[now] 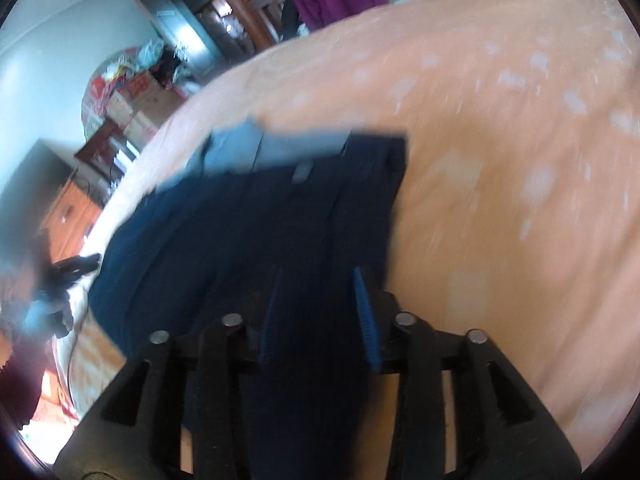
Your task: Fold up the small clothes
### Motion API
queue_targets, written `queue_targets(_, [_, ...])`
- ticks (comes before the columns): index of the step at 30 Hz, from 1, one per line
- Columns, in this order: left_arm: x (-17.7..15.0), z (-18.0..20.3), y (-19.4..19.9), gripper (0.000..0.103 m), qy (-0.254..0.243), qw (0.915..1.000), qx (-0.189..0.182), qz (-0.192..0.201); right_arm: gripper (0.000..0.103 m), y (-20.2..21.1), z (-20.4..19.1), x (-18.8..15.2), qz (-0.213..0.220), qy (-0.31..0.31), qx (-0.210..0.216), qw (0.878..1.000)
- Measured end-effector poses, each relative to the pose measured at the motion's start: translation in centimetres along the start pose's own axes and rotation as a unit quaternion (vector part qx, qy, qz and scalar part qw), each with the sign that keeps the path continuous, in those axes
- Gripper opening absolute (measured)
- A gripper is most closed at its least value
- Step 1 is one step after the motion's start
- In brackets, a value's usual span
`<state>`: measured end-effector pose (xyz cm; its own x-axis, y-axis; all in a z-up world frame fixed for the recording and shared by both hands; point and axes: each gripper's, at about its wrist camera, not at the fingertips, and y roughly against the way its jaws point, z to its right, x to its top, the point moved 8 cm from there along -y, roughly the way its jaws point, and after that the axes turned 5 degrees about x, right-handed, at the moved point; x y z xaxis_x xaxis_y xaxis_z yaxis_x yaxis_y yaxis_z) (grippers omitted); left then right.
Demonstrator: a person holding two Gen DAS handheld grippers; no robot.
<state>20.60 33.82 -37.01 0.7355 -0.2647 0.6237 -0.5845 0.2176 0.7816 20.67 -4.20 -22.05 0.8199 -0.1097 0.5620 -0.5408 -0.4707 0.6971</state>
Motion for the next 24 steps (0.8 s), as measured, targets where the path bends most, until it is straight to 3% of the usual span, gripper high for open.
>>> queue_targets(1, [-2.2,-0.7,-1.0,0.037,-0.004,0.9983,0.044,-0.038,0.047,0.1,-0.5,-1.4,-0.007,-0.002,-0.004,1.000])
queue_targets(2, [-4.2,-2.3,-0.9,0.040,0.009,0.9954,0.081,-0.051,0.049,0.3,-0.7,-2.1,-0.008,-0.006,-0.008,1.000])
queue_targets(4, [-7.0,-5.6,1.5,0.048,0.100,0.9891,0.097,-0.047,0.054,1.6,-0.9,-3.2,-0.003,-0.018,-0.011,1.000])
queue_targets(5, [-8.5,-7.7,3.8,0.043,0.145,0.9804,0.127,-0.041,0.057,2.5,-0.9,-3.7,0.000,-0.027,-0.011,1.000])
queue_targets(7, [-11.4,-10.3,7.9,0.042,0.187,0.9655,0.177,-0.037,0.060,4.0,-0.9,-4.4,0.005,-0.039,-0.020,0.999])
queue_targets(8, [-12.3,-10.8,9.7,0.041,0.216,0.9619,0.166,-0.023,0.060,4.4,-0.9,-4.7,0.005,-0.044,-0.020,0.999])
queue_targets(10, [-13.6,-9.8,13.6,0.041,0.266,0.9574,0.111,0.013,0.060,5.4,-1.6,-5.9,0.001,-0.054,-0.019,0.998])
queue_targets(12, [-12.9,-6.3,16.2,0.044,0.265,0.9626,0.031,0.048,0.060,5.8,-2.8,-6.8,-0.005,-0.052,-0.013,0.999])
queue_targets(13, [-12.2,-3.6,17.5,0.056,0.265,0.9612,-0.029,0.071,0.060,5.9,-3.5,-7.2,-0.006,-0.050,-0.011,0.999])
queue_targets(14, [-11.7,-1.6,18.2,0.067,0.260,0.9590,-0.068,0.088,0.060,5.9,-4.7,-7.7,-0.009,-0.050,-0.003,0.999])
queue_targets(17, [-9.6,4.7,19.9,0.070,0.254,0.9451,-0.160,0.129,0.060,5.9,-8.2,-8.3,-0.004,-0.047,0.022,0.999])
queue_targets(19, [-8.2,8.0,21.3,0.070,0.249,0.9304,-0.225,0.147,0.060,5.5,-11.8,-8.3,-0.009,-0.032,0.064,0.997])
queue_targets(21, [-6.0,11.8,23.3,0.070,0.236,0.9089,-0.306,0.157,0.060,4.8,-17.3,-8.0,-0.015,0.027,0.105,0.994])
queue_targets(23, [-3.7,15.7,27.5,0.070,0.179,0.8939,-0.371,0.177,0.060,4.4,-22.7,-7.0,-0.009,0.071,0.151,0.986])
queue_targets(24, [-2.8,17.5,29.8,0.072,0.156,0.8791,-0.411,0.185,0.061,4.4,-25.0,-6.3,-0.002,0.083,0.176,0.981])
